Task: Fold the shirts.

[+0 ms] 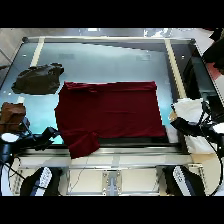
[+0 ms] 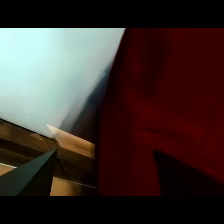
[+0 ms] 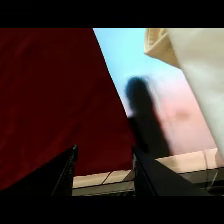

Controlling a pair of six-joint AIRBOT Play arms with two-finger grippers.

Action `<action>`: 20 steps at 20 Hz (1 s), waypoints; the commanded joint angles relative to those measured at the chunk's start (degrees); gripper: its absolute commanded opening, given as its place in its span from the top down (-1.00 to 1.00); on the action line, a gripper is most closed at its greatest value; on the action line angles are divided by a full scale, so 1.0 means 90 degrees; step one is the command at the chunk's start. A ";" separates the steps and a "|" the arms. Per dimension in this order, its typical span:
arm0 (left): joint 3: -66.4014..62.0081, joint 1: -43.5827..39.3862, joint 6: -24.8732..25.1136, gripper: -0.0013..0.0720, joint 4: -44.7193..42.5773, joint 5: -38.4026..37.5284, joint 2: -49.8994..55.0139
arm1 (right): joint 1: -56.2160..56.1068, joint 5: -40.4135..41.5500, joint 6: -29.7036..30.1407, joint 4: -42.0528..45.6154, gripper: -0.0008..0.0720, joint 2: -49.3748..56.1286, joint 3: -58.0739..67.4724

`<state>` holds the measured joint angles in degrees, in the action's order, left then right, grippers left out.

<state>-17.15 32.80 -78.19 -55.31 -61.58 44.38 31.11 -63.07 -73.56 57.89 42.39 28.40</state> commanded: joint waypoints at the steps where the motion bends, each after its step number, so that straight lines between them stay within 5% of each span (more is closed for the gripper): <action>1: 0.0226 0.0085 0.0918 -0.93 0.1282 0.0114 0.0607 | 0.0034 -0.0051 0.0044 -0.0534 -0.09 -0.0107 -0.0204; 3: 0.0226 0.0085 0.1321 -0.93 0.1766 0.0321 0.1093 | 0.0034 -0.0172 0.0136 -0.0690 -0.09 -0.0109 -0.0204; 5: 0.0226 0.0083 0.1749 -0.62 0.2285 0.0447 0.1462 | 0.0034 -0.0265 0.0136 -0.0823 -0.09 -0.0109 -0.0204; 7: 0.0226 0.0083 0.2186 -0.55 0.2749 0.0481 0.1787 | 0.0032 -0.0328 0.0136 -0.1005 -0.09 -0.0109 -0.0204; 9: 0.0226 0.0080 0.2336 -0.08 0.2895 0.0631 0.2064 | 0.0032 -0.0396 0.0136 -0.1069 -0.09 -0.0109 -0.0204; 11: 0.0226 0.0080 0.2463 0.78 0.2895 0.0624 0.2225 | 0.0036 -0.0367 0.0134 -0.1044 -0.09 -0.0126 -0.0199; 12: 0.0226 0.0080 0.2482 0.93 0.2900 0.0624 0.2227 | 0.0036 -0.0355 0.0134 -0.0920 -0.08 -0.0129 -0.0124; 18: 0.0226 0.0083 0.2482 0.93 0.2895 0.0534 0.2222 | 0.0032 -0.0403 0.0041 -0.0083 -0.06 -0.0129 0.0886; 20: 0.0226 0.0083 0.2480 0.93 0.2892 0.0529 0.2222 | 0.0036 -0.0692 -0.0352 0.0321 0.14 -0.0126 0.0884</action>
<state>-15.14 33.47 -56.14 -29.50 -56.45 64.23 31.42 -67.00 -73.63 56.38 41.25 34.57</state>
